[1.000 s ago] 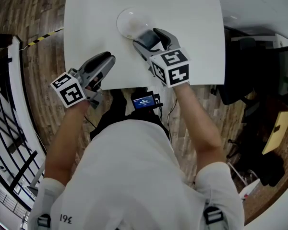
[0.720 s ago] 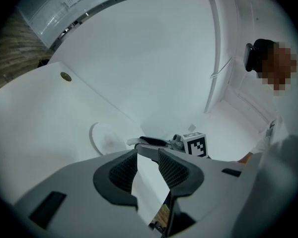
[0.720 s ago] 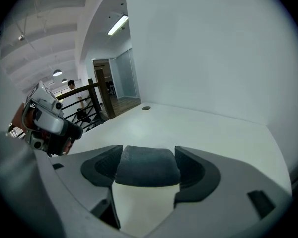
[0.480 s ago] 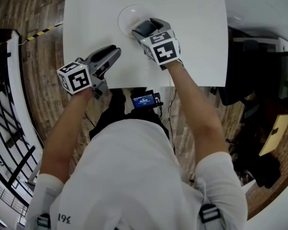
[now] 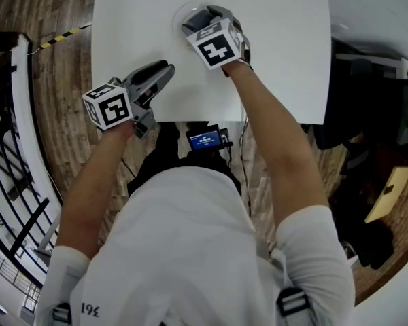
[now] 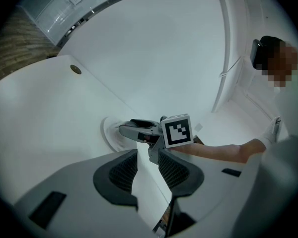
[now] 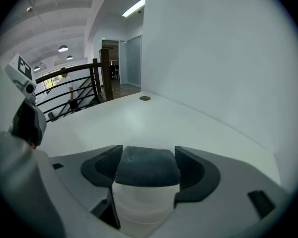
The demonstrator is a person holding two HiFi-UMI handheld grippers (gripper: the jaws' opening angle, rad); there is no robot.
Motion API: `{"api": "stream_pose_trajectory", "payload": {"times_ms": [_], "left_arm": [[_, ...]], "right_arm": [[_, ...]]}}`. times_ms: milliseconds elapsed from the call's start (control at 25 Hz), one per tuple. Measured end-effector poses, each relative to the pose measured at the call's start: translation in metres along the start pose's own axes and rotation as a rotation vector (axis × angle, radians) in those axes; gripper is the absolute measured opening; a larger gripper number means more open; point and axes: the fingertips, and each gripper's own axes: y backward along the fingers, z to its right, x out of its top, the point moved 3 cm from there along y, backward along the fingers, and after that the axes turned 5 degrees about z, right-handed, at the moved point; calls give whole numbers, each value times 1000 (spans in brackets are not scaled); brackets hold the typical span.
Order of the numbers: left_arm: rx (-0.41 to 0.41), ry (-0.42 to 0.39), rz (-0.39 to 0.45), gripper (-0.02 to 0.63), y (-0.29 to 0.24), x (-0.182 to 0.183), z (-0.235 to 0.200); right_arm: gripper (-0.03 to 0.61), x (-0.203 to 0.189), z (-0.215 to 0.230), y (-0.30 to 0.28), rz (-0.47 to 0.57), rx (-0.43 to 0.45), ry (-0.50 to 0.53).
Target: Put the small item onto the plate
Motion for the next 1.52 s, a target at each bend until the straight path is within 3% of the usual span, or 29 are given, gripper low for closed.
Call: {"api": "stream_pose_trajectory", "payload": {"times_ms": [680,1120,1520], "left_arm": [[-21,17,9,130,-5,0,3],[-25,25,0,130,-6,-7,2],[-35,15,-2,130,-6,-8,13]], "right_arm": [[321,-36,9,-10,-56,-46,-29],[321,-40,8,-13,-46,-11,-121],[321,-37,10,-12,-59,-34,-78]]}}
